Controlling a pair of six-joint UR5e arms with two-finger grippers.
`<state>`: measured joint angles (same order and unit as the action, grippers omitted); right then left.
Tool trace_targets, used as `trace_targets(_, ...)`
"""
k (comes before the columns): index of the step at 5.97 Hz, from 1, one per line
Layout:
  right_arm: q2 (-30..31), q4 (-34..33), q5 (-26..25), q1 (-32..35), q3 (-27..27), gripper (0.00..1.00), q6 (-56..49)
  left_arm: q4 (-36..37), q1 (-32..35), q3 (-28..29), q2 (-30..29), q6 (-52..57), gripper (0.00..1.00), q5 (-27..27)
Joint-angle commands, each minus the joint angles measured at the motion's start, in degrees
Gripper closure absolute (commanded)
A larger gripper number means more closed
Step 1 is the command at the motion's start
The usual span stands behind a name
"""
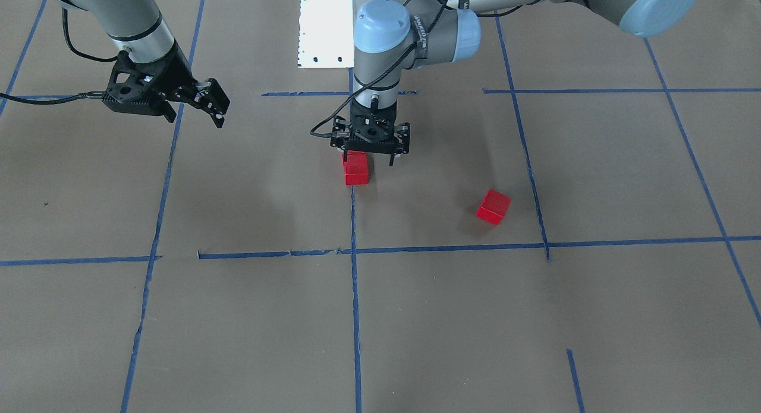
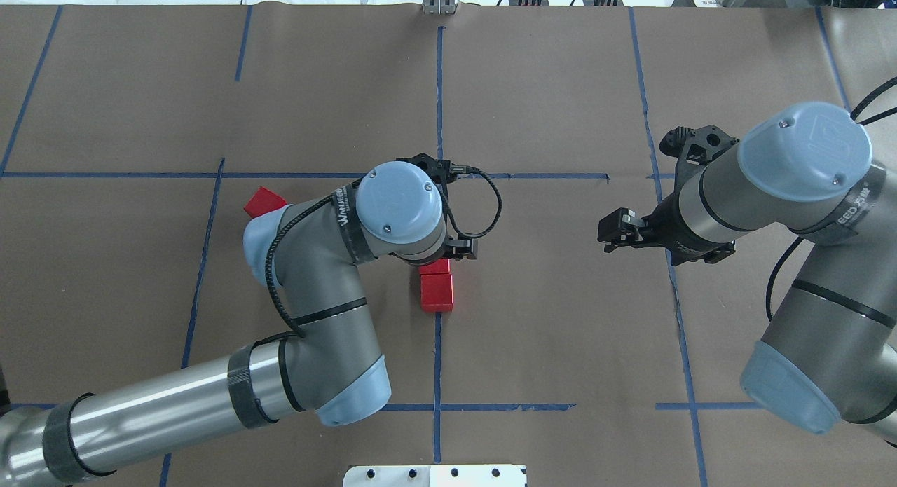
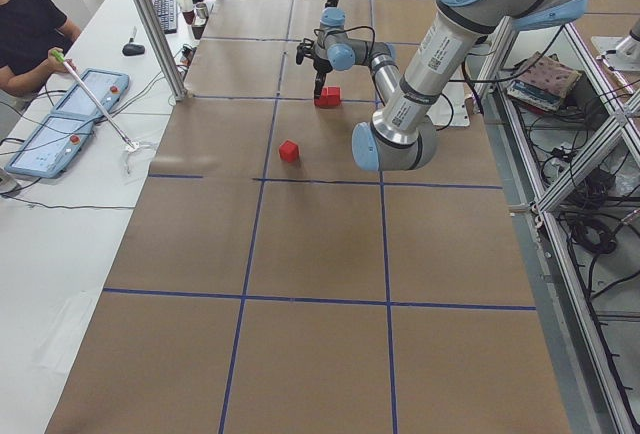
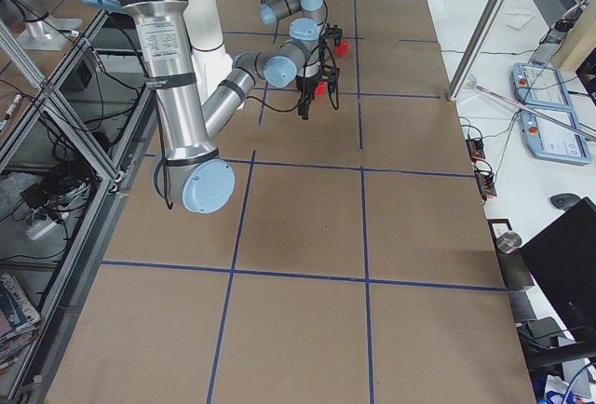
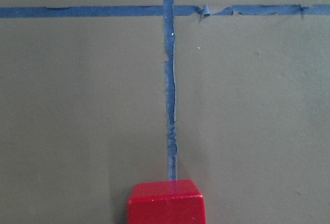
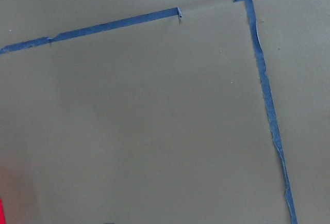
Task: Form red blocks into L shape at center
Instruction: 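Set the cube down against the placed cube and open the left gripper, then move the left gripper to the last red cube and grasp it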
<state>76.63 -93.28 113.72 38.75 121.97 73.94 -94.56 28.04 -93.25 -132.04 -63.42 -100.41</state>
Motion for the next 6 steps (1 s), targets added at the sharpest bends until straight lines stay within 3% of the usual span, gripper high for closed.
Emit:
trace_targets(1, 0.3, -0.1, 1.0, 1.1, 0.0, 0.00, 0.0, -1.0, 7.7, -3.3, 6.5, 12.3, 0.00, -5.2)
trace_targets(3, 0.3, -0.1, 1.0, 1.0, 0.5, 0.00, 0.1, -3.3, 15.3, -2.4, 11.4, 26.7, 0.00, -10.0)
trace_targets(6, 0.3, -0.1, 1.0, 1.0, 0.5, 0.00, 0.1, -12.1, 16.3, 2.2, 15.9, 30.0, 0.00, -13.2)
